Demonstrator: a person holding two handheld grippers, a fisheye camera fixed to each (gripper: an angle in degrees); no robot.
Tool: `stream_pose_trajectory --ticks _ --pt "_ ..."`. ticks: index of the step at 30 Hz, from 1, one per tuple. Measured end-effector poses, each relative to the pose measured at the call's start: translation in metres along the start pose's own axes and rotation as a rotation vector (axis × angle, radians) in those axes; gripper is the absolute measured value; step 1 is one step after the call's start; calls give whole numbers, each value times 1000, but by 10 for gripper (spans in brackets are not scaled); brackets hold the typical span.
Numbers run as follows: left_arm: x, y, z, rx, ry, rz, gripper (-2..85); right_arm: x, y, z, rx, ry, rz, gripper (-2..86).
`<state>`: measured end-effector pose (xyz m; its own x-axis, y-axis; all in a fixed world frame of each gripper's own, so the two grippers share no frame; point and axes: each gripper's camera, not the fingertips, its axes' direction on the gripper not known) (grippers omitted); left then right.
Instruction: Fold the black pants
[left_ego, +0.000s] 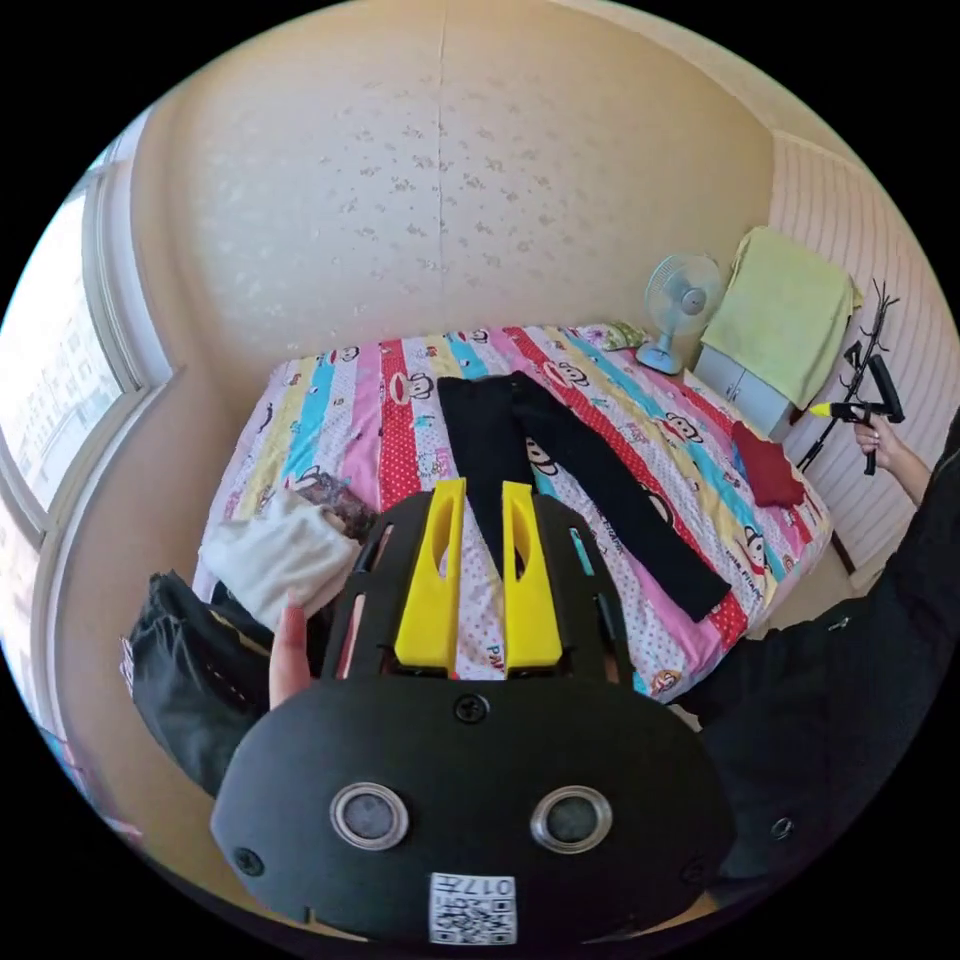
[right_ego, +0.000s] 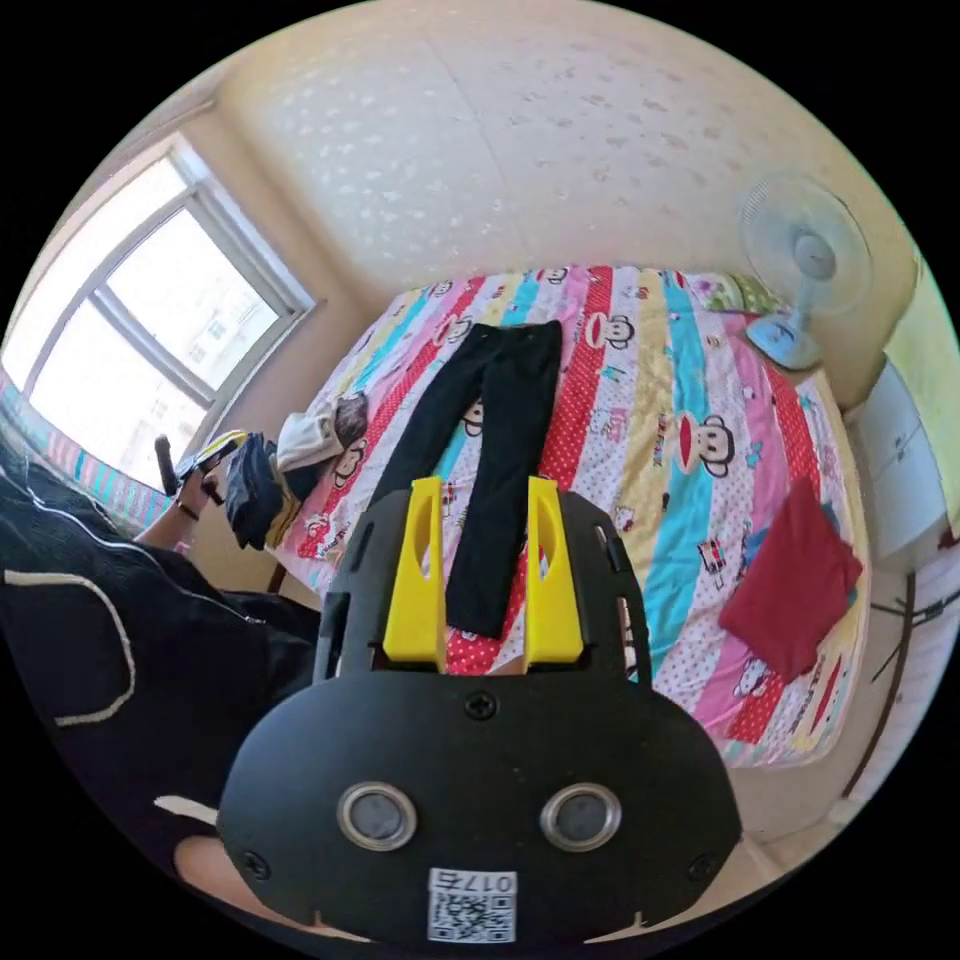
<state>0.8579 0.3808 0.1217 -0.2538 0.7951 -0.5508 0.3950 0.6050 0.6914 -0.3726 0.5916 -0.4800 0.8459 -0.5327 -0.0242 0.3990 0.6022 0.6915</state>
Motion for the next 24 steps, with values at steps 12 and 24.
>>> stream_pose_trajectory --ticks 12,24 --pt "-11 -62 -85 374 169 -432 148 -140 -17 -84 509 67 -21 111" --pt "64 7 -29 -35 371 -481 146 -150 63 25 27 -284 220 123"
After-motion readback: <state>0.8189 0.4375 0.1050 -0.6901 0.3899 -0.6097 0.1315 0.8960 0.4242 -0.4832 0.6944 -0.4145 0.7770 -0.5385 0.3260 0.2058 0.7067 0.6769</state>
